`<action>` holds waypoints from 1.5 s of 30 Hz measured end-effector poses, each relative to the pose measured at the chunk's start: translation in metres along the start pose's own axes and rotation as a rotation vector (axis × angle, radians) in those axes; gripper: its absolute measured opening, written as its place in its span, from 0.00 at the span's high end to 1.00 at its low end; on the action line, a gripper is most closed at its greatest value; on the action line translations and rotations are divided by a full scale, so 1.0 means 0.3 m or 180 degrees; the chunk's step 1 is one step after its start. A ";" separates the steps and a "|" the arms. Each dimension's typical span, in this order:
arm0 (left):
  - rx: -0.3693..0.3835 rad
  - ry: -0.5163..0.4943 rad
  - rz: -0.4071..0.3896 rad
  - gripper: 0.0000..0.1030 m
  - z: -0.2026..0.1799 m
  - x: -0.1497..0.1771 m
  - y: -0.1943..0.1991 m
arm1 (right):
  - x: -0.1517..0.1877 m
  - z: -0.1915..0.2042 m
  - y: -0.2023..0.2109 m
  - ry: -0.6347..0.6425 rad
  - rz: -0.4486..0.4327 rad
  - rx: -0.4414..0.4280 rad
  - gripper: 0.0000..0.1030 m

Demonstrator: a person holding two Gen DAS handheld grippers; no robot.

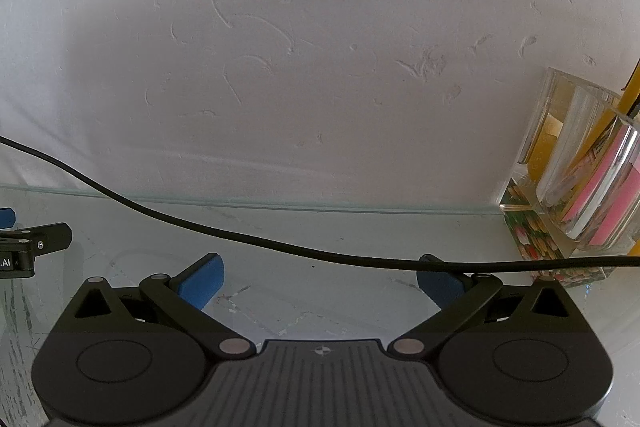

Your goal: Organize scattered shoes

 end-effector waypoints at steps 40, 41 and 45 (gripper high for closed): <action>-0.0001 -0.0002 0.0000 0.00 0.022 -0.047 -0.130 | 0.013 0.009 -0.177 0.0010 -0.0037 0.0034 0.00; -0.0001 -0.0002 0.0000 0.00 0.022 -0.048 -0.134 | 0.012 0.008 -0.177 0.0010 -0.0037 0.0034 0.00; 0.0000 -0.0002 0.0000 0.00 0.026 -0.056 -0.154 | 0.009 0.003 -0.177 0.0010 -0.0037 0.0034 0.00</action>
Point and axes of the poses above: each gripper's, at about its wrist camera, not at the fingertips, and y roughly against the way its jaws point, z to its left, x to its underside, the point moved 10 cm from there along -y, roughly the way its jaws point, and after that the axes turned 15 degrees about -x, right-handed, at the moved point
